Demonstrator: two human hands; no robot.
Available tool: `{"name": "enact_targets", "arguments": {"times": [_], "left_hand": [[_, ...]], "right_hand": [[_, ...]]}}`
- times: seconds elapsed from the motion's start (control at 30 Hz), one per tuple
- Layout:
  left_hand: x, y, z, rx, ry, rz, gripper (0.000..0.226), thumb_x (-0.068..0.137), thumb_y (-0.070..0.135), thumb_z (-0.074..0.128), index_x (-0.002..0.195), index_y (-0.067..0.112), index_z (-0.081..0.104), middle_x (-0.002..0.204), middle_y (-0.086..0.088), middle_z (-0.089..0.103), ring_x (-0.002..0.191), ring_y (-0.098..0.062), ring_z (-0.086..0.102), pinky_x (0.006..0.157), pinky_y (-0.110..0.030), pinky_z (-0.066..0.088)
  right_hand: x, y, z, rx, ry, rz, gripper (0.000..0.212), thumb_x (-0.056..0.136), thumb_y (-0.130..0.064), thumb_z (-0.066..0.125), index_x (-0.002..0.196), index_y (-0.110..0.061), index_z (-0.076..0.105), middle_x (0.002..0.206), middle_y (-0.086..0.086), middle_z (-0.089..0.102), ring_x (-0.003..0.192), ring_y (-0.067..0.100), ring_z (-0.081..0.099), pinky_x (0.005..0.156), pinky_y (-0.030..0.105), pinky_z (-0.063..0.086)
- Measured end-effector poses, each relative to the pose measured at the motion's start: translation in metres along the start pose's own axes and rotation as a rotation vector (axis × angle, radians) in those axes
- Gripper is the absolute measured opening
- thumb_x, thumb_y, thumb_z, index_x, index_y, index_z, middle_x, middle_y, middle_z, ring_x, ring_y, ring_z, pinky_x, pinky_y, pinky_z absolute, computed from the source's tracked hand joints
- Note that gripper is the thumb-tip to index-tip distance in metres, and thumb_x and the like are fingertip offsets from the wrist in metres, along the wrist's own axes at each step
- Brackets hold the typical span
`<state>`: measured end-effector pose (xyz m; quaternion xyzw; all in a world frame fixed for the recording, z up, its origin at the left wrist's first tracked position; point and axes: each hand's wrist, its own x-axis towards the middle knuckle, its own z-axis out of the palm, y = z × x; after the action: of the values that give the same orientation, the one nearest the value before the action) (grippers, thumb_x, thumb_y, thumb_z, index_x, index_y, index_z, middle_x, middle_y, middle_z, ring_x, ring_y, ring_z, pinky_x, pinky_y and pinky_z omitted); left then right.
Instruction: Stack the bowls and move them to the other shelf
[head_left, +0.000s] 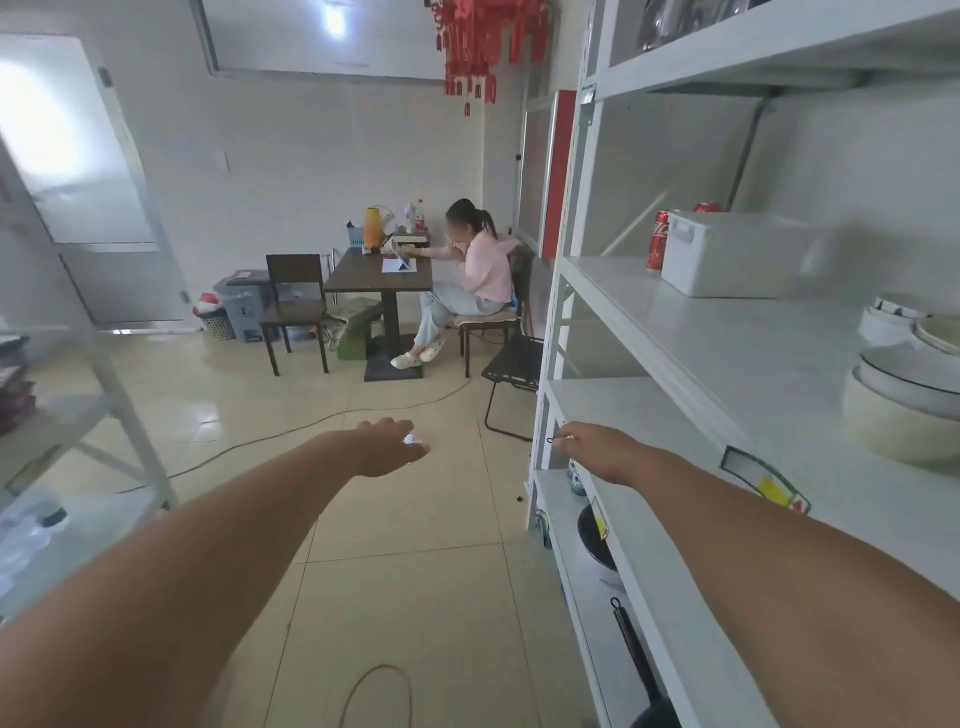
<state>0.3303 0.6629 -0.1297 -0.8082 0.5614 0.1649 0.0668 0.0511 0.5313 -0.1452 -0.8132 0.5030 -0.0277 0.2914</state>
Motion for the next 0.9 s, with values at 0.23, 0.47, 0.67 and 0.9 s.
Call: {"name": "enact_targets", "arguments": {"times": [0.23, 0.47, 0.67, 0.9], "left_hand": [[0.083, -0.005, -0.031, 0.011, -0.005, 0.029, 0.06, 0.1, 0.051, 0.031, 0.152, 0.021, 0.022, 0.158, -0.011, 0.022, 0.144, -0.035, 0.023, 0.116, -0.045, 0.02], [0.187, -0.028, -0.075, 0.004, -0.001, 0.097, 0.066, 0.098, 0.058, 0.029, 0.152, 0.022, 0.019, 0.159, -0.008, 0.021, 0.145, -0.033, 0.022, 0.117, -0.046, 0.02], [0.264, -0.041, -0.105, 0.008, 0.055, 0.155, 0.061, 0.099, 0.053, 0.031, 0.149, 0.017, 0.029, 0.154, -0.011, 0.03, 0.14, -0.032, 0.031, 0.112, -0.041, 0.027], [0.33, -0.04, -0.125, 0.032, 0.028, 0.179, 0.064, 0.099, 0.053, 0.031, 0.152, 0.018, 0.023, 0.159, -0.008, 0.023, 0.144, -0.03, 0.026, 0.114, -0.039, 0.023]], "right_hand": [[0.076, -0.006, -0.015, -0.01, 0.011, 0.015, 0.035, 0.103, -0.041, 0.041, 0.128, -0.023, 0.058, 0.134, 0.005, 0.057, 0.112, 0.023, 0.056, 0.087, 0.033, 0.04], [0.154, -0.027, -0.046, -0.009, 0.071, 0.097, 0.043, 0.104, -0.044, 0.041, 0.14, -0.023, 0.054, 0.147, 0.005, 0.051, 0.118, 0.022, 0.051, 0.1, 0.035, 0.04], [0.217, -0.053, -0.064, 0.018, 0.108, 0.117, 0.049, 0.105, -0.047, 0.039, 0.147, -0.025, 0.047, 0.155, 0.008, 0.044, 0.138, 0.028, 0.044, 0.109, 0.04, 0.037], [0.282, -0.048, -0.079, -0.009, 0.08, 0.155, 0.05, 0.104, -0.049, 0.04, 0.144, -0.022, 0.052, 0.15, 0.002, 0.05, 0.136, 0.026, 0.047, 0.112, 0.04, 0.037]]}}
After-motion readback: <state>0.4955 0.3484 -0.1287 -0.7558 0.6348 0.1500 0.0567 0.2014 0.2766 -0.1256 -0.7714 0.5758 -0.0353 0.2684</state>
